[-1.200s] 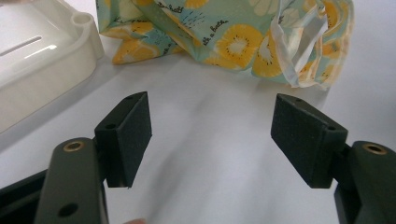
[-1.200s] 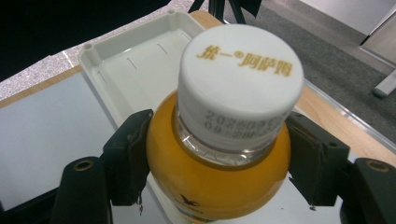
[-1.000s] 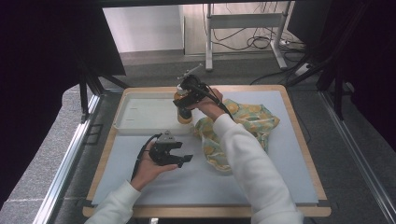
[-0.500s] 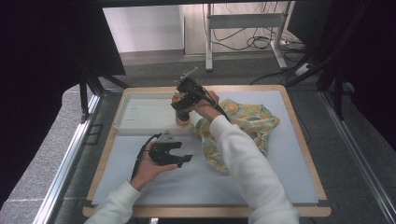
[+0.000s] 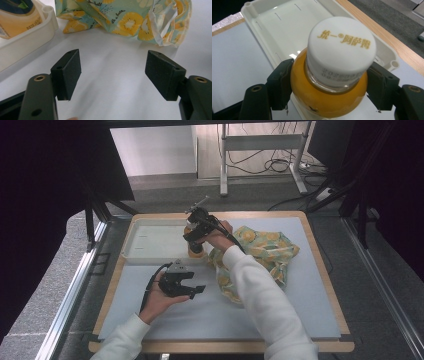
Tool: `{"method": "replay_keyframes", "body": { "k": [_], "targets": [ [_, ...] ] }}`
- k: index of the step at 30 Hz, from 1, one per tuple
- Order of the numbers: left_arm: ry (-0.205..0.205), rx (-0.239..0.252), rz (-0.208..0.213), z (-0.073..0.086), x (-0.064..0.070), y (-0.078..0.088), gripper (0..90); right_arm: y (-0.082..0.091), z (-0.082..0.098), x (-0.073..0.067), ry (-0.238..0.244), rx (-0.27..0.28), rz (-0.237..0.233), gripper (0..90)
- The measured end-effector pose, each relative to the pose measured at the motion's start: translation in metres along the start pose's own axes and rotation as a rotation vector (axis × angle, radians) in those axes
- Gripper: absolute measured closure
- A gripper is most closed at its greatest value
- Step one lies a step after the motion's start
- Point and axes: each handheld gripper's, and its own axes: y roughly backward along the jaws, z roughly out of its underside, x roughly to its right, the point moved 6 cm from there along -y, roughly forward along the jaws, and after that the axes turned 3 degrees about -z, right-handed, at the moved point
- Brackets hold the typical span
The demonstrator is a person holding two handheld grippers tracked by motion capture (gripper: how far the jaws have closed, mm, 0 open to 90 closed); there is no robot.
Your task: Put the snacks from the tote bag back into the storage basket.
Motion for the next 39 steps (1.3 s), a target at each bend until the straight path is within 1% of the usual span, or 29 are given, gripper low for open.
{"method": "replay_keyframes", "body": {
  "k": [4, 6, 7, 9, 11, 12, 14, 16, 18, 20, 23, 24, 27, 31, 33, 39],
  "targets": [
    [0.002, 0.0, 0.0, 0.0, 0.0, 0.0, 29.1, -0.003, 0.005, 0.001, 0.004, -0.032, 0.018, 29.7],
    [0.003, 0.0, -0.001, 0.0, -0.001, 0.0, 29.1, -0.006, 0.009, 0.001, 0.009, -0.061, 0.026, 29.1],
    [0.002, -0.001, -0.001, 0.0, -0.001, -0.001, 29.1, -0.005, 0.008, 0.002, 0.0, -0.04, 0.028, 29.1],
    [0.0, -0.003, -0.001, 0.0, 0.0, -0.001, 29.1, -0.002, 0.008, 0.002, -0.007, -0.023, 0.027, 27.3],
    [-0.003, -0.005, -0.001, 0.0, 0.0, -0.001, 29.1, 0.002, 0.006, 0.002, -0.011, -0.001, 0.021, 21.5],
    [-0.006, -0.004, -0.002, 0.0, 0.0, -0.001, 29.1, 0.004, 0.004, 0.002, -0.011, 0.015, 0.026, 18.9],
    [0.0, -0.002, -0.002, 0.0, -0.001, -0.001, 29.1, 0.009, 0.002, 0.002, -0.013, 0.034, 0.035, 17.3],
    [0.006, 0.003, -0.003, 0.0, -0.001, -0.001, 29.1, 0.016, 0.0, 0.002, -0.025, 0.058, 0.029, 16.7],
    [0.005, -0.003, -0.003, 0.001, -0.002, -0.002, 29.2, 0.023, 0.0, 0.001, -0.032, 0.074, 0.023, 16.7],
    [0.007, -0.004, -0.004, 0.002, -0.002, -0.002, 29.2, 0.03, 0.001, 0.002, -0.027, 0.086, 0.022, 16.7],
    [0.01, -0.006, -0.007, 0.003, -0.003, -0.002, 29.2, 0.04, 0.004, 0.001, -0.03, 0.102, 0.009, 16.7],
    [0.009, -0.006, -0.008, 0.003, -0.003, -0.002, 29.2, 0.043, 0.005, 0.002, -0.025, 0.108, 0.01, 16.8],
    [0.015, -0.004, -0.01, 0.003, -0.003, -0.003, 29.2, 0.051, 0.009, 0.003, -0.035, 0.122, 0.014, 16.8],
    [0.017, -0.005, -0.012, 0.003, -0.005, -0.004, 29.3, 0.064, 0.017, 0.003, -0.034, 0.133, -0.003, 17.1],
    [0.021, -0.008, -0.014, 0.004, -0.006, -0.005, 29.3, 0.07, 0.022, 0.002, -0.037, 0.139, -0.017, 17.4],
    [0.014, -0.01, -0.025, 0.005, -0.007, -0.004, 29.4, 0.093, 0.041, 0.001, -0.038, 0.16, -0.011, 18.9]
  ]
}}
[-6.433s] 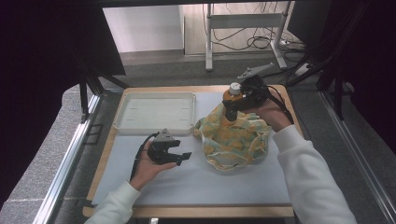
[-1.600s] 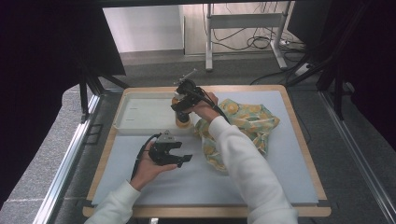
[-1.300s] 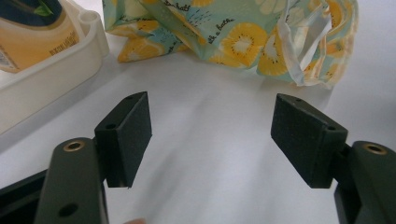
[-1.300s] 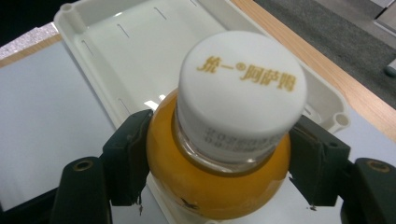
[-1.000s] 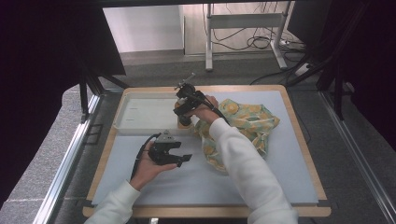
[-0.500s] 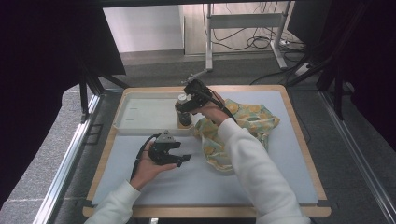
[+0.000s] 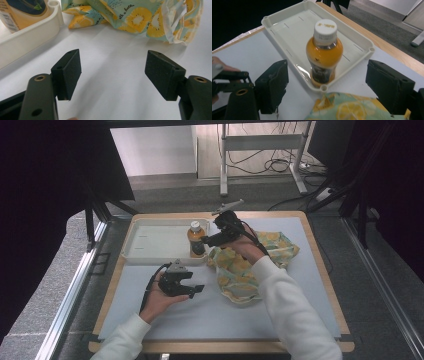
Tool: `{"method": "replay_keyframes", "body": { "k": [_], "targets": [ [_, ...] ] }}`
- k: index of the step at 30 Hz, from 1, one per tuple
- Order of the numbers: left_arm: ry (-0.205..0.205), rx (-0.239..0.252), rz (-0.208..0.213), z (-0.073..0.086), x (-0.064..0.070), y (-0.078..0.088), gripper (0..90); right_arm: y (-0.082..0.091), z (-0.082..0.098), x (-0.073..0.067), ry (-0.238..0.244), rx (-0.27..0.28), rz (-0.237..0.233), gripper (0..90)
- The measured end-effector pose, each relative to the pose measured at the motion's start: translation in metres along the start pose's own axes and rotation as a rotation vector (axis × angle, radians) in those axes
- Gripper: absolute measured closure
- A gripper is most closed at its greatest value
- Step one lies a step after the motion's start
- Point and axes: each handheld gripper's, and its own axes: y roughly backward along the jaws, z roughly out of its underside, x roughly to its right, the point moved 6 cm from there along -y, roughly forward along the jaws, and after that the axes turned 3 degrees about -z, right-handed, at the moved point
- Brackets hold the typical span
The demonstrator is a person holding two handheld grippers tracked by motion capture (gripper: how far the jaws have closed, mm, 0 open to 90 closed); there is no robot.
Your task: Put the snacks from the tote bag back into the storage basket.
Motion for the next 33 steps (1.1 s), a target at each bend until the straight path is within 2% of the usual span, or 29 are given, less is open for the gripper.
{"method": "replay_keyframes", "body": {
  "k": [8, 14, 19, 23, 30, 33],
  "targets": [
    [0.004, 0.009, -0.011, -0.001, 0.0, 0.002, 29.4, 0.049, 0.03, 0.002, -0.005, 0.048, 0.01, 21.0],
    [-0.007, 0.004, -0.012, -0.001, 0.002, 0.001, 29.3, 0.082, 0.07, 0.008, -0.024, 0.074, 0.029, 21.1],
    [-0.004, -0.001, -0.016, 0.0, 0.001, 0.0, 29.2, 0.107, 0.104, 0.017, -0.056, 0.095, 0.073, 22.6],
    [0.0, -0.004, -0.019, 0.0, 0.001, -0.001, 29.2, 0.122, 0.132, 0.022, -0.069, 0.09, 0.09, 22.9],
    [0.006, -0.014, -0.025, 0.001, 0.002, -0.003, 29.1, 0.138, 0.181, 0.032, -0.135, 0.078, 0.11, 22.9],
    [0.001, -0.015, -0.03, 0.001, 0.001, -0.003, 29.1, 0.14, 0.19, 0.036, -0.144, 0.061, 0.119, 22.9]
  ]
}}
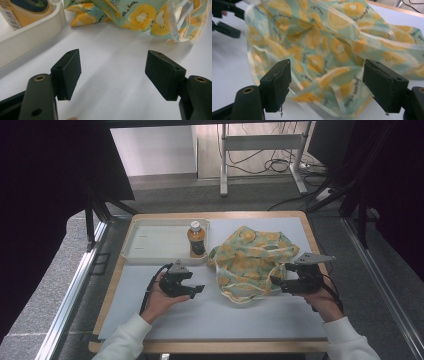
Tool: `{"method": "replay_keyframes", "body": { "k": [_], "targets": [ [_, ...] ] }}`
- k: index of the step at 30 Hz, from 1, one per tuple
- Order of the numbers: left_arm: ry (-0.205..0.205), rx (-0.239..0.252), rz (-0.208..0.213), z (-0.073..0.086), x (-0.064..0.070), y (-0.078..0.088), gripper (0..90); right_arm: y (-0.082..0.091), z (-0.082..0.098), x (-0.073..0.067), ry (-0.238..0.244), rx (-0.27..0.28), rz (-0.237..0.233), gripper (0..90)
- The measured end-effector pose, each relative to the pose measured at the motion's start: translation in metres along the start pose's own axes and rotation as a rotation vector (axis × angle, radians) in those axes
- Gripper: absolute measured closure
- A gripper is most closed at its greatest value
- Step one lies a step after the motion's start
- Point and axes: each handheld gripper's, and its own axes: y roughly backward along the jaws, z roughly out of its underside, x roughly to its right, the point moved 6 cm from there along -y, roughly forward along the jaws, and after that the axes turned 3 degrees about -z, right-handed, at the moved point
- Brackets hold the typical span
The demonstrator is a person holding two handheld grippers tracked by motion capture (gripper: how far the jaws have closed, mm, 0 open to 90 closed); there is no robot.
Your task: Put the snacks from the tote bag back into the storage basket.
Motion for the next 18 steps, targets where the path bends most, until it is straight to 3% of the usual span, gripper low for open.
{"method": "replay_keyframes", "body": {
  "k": [12, 18],
  "targets": [
    [0.003, 0.012, 0.0, 0.0, -0.002, 0.003, 29.1, 0.003, 0.011, 0.007, -0.02, 0.004, 0.024, 22.9],
    [0.005, 0.007, 0.002, 0.001, -0.002, 0.001, 29.1, 0.009, 0.01, 0.009, -0.028, 0.04, 0.028, 22.6]
  ]
}}
